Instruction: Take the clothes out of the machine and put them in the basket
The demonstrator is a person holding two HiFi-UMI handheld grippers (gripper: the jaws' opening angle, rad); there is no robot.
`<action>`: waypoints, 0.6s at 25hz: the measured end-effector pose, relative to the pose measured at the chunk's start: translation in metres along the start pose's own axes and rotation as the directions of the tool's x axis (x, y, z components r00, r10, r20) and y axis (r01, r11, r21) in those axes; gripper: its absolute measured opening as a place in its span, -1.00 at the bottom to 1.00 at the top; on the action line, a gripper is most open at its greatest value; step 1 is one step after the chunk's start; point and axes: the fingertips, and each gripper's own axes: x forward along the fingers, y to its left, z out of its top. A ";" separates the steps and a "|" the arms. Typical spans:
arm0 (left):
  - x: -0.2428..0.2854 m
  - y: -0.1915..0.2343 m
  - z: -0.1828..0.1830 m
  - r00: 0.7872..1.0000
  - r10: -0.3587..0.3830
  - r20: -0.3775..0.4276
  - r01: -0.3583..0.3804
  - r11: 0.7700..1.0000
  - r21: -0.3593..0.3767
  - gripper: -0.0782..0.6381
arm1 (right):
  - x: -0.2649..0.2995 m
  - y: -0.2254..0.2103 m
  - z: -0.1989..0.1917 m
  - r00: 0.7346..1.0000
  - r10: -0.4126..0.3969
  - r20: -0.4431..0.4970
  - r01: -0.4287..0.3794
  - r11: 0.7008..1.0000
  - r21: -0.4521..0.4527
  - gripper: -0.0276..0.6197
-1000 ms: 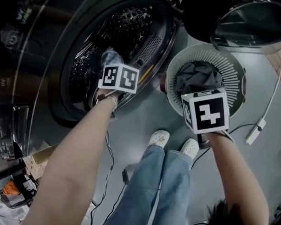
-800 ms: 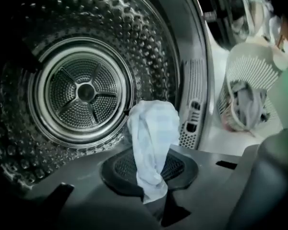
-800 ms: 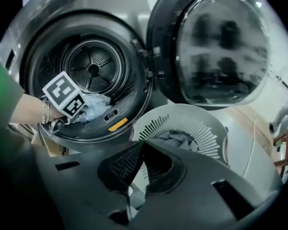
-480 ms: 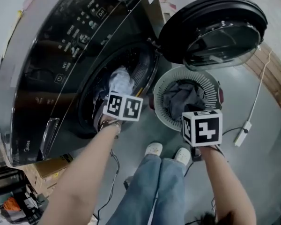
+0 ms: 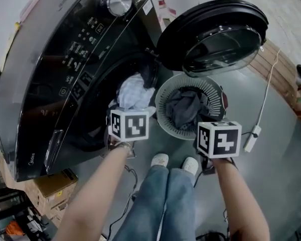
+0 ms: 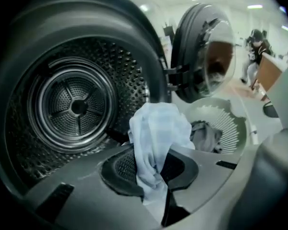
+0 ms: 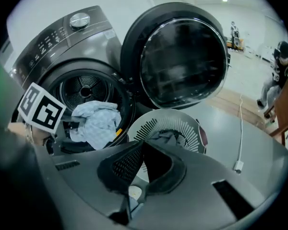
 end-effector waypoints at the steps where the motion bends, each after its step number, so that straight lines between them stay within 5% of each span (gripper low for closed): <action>1: -0.002 -0.008 0.000 1.000 -0.019 0.005 0.019 1.000 -0.002 -0.58 | 0.000 -0.003 -0.002 1.000 0.001 -0.001 -0.001 1.000 0.019 -0.95; 15: -0.049 -0.092 0.040 0.957 -0.261 0.129 0.266 0.964 -0.024 -0.58 | -0.016 -0.039 -0.024 0.998 -0.054 -0.018 0.055 0.995 0.078 -0.95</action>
